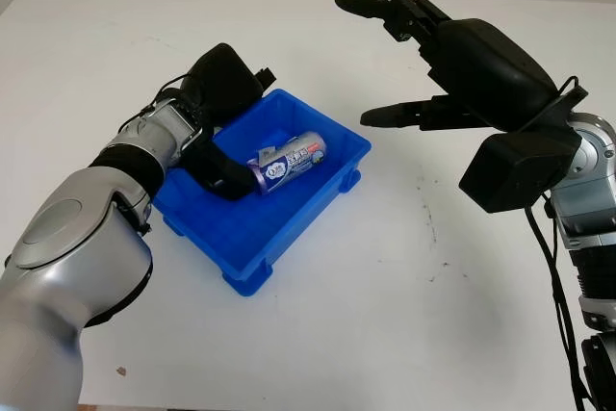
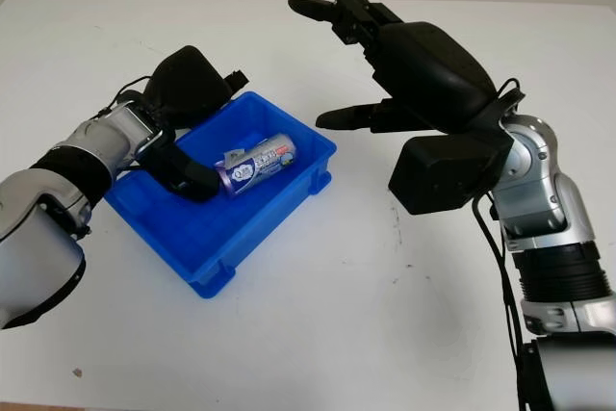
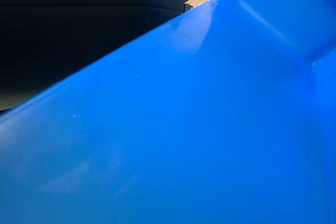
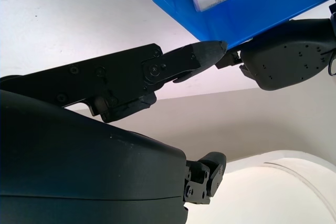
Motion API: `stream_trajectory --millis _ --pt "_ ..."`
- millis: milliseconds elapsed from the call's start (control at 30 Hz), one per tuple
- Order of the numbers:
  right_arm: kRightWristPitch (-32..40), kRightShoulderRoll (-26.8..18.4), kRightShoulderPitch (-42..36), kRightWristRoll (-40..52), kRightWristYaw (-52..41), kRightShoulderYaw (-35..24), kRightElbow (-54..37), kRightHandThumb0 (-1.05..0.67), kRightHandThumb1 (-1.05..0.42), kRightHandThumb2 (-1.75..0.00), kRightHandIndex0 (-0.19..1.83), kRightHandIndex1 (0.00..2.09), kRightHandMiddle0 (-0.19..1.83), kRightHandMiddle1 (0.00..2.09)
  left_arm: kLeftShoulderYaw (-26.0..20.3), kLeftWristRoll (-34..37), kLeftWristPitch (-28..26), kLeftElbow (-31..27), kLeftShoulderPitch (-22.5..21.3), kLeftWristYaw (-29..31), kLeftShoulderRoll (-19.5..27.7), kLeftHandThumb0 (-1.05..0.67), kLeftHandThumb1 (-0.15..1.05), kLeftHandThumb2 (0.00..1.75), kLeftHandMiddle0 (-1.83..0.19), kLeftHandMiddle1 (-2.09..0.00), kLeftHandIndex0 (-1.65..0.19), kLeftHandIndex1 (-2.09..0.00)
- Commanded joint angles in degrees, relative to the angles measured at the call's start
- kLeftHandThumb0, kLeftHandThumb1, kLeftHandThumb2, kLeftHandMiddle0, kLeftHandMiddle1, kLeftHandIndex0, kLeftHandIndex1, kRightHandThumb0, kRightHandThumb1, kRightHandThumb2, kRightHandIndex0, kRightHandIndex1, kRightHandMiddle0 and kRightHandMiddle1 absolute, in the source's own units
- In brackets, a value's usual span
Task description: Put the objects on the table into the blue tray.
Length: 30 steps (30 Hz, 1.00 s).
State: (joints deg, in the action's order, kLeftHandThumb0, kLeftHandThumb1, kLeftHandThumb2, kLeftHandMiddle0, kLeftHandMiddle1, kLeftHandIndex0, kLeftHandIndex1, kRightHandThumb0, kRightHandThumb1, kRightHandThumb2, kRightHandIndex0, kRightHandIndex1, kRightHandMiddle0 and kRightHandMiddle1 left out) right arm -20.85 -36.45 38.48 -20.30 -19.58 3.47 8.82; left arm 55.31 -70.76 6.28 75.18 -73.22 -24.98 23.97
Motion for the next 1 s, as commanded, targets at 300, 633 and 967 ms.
stream_trajectory --millis 300,633,967 --pt "-0.2 0.1 0.8 0.3 -0.1 0.2 0.2 -0.54 -1.02 -0.06 0.03 0.08 -0.19 0.63 -1.8 3.9 1.8 1.0 0.2 2.0 0.5 -0.33 0.95 0.05 -0.57 -2.09 -0.19 -1.61" --pt "-0.8 0.3 1.0 0.2 0.5 0.3 0.8 -0.53 -1.03 -0.06 0.03 0.08 -0.19 0.62 -8.5 11.7 5.6 -0.2 -1.2 2.5 1.1 -0.39 1.03 0.08 -0.71 -2.09 -0.20 -1.64" --pt "-0.7 0.5 1.0 -0.1 0.8 0.3 0.9 -0.54 -1.03 -0.06 0.02 0.07 -0.19 0.60 -10.5 13.1 6.6 -0.2 -2.3 -0.3 2.4 -0.46 1.05 0.15 -0.64 -2.09 -0.18 -1.99"
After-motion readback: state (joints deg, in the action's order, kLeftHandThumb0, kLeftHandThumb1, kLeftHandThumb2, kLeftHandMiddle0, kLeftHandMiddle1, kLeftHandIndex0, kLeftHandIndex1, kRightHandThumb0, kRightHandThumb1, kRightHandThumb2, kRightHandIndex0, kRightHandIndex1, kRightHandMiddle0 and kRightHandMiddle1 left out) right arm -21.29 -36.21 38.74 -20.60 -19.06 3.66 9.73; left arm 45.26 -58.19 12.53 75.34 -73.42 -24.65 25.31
